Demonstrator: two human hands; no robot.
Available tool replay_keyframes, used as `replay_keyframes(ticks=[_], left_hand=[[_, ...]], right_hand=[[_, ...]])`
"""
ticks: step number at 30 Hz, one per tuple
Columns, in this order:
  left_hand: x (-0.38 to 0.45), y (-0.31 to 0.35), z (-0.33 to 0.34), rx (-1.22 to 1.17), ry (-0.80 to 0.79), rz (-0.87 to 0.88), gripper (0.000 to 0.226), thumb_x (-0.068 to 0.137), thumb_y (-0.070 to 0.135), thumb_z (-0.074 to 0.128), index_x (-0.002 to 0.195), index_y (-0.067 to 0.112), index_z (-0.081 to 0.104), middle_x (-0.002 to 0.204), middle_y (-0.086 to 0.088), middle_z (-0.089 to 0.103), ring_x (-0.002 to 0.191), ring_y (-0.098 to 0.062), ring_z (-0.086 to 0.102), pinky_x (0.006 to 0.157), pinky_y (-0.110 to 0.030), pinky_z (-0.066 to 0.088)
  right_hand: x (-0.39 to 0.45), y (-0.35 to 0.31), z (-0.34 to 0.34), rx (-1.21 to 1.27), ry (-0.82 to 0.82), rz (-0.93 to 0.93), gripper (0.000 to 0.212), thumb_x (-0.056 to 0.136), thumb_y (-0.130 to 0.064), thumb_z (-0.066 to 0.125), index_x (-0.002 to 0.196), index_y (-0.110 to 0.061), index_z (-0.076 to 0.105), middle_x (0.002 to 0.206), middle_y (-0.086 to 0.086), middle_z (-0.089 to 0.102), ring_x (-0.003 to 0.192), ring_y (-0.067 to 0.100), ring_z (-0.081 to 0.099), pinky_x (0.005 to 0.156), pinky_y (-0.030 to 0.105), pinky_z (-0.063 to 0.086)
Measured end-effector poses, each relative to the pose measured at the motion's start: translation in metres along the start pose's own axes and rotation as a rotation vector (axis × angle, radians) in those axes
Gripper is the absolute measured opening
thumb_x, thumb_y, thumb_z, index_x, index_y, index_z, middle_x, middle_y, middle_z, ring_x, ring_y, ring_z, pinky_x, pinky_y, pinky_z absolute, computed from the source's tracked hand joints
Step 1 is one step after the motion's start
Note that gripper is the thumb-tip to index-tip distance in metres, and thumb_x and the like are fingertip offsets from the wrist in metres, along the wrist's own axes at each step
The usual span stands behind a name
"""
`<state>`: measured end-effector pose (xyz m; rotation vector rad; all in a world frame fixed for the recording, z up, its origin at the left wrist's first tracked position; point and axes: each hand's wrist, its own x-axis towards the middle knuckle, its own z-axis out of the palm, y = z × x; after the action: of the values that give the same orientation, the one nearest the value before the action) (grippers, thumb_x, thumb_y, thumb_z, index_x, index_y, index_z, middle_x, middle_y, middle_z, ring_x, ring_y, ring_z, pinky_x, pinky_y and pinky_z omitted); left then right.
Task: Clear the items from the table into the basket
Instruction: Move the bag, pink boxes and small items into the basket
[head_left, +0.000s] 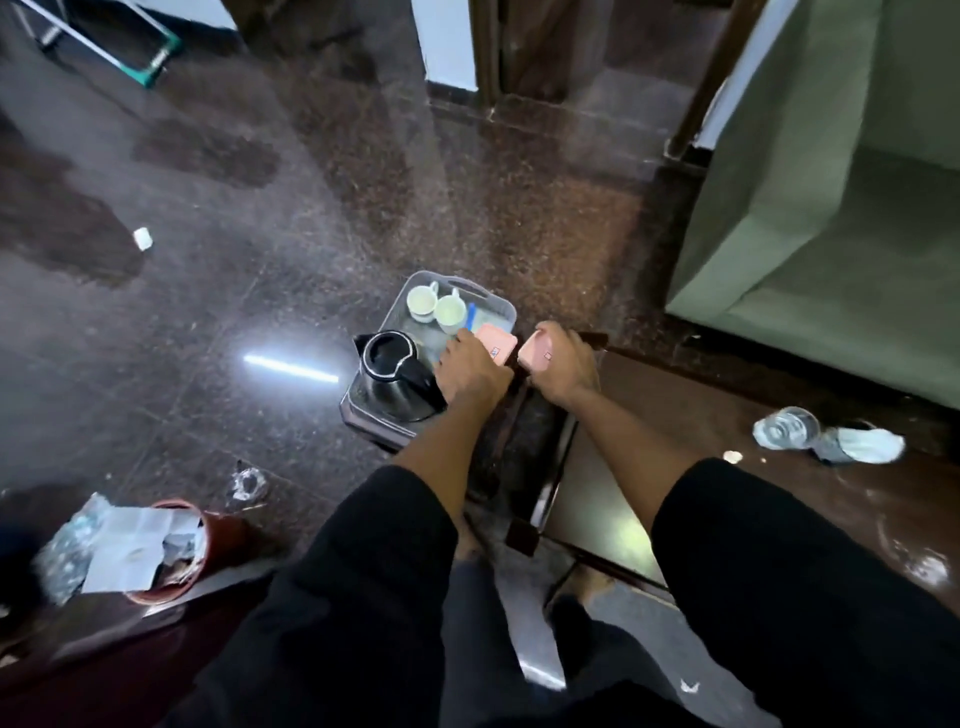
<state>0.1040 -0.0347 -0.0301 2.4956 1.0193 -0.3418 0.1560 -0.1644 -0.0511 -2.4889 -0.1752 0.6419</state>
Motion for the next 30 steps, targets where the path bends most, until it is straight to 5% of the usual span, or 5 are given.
replay_keyframes(ticks=[8, 15, 21, 30], left_hand=[[0.136, -0.042, -0.014, 0.236, -0.181, 0.282, 0.06, 0.085, 0.017, 0.077, 0.137, 0.009, 0.046, 0.138, -0.015, 0.053, 0.131, -0.035, 0.05, 0.103, -0.047, 0.047], [0.21, -0.057, 0.022, 0.337, -0.271, 0.448, 0.04, 0.095, 0.008, 0.062, 0.133, 0.017, 0.057, 0.135, -0.015, 0.049, 0.123, -0.035, 0.055, 0.098, -0.046, 0.049], [0.23, -0.056, 0.061, 0.472, -0.299, 0.488, 0.042, 0.097, 0.013, 0.06, 0.138, 0.018, 0.054, 0.143, -0.017, 0.043, 0.126, -0.032, 0.056, 0.101, -0.041, 0.05], [0.223, -0.056, 0.073, 0.501, -0.202, 0.439, 0.043, 0.1, 0.013, 0.057, 0.142, 0.021, 0.05, 0.148, -0.012, 0.035, 0.126, -0.03, 0.053, 0.095, -0.04, 0.053]], right_hand=[[0.083, -0.035, 0.048, 0.073, 0.084, 0.041, 0.064, 0.076, -0.029, 0.081, 0.133, -0.029, 0.052, 0.128, 0.011, 0.047, 0.117, 0.037, 0.055, 0.094, 0.04, 0.05], [0.157, -0.043, 0.078, -0.22, 0.047, -0.022, 0.073, 0.07, -0.031, 0.092, 0.132, -0.018, 0.055, 0.134, 0.004, 0.057, 0.128, 0.028, 0.046, 0.101, 0.039, 0.045], [0.19, -0.038, 0.117, -0.42, -0.025, -0.157, 0.065, 0.074, -0.021, 0.087, 0.129, -0.013, 0.054, 0.132, 0.007, 0.059, 0.127, 0.028, 0.044, 0.098, 0.036, 0.044], [0.196, -0.031, 0.136, -0.381, -0.031, -0.119, 0.055, 0.081, -0.007, 0.077, 0.131, -0.01, 0.054, 0.136, 0.01, 0.055, 0.131, 0.031, 0.047, 0.099, 0.044, 0.05]])
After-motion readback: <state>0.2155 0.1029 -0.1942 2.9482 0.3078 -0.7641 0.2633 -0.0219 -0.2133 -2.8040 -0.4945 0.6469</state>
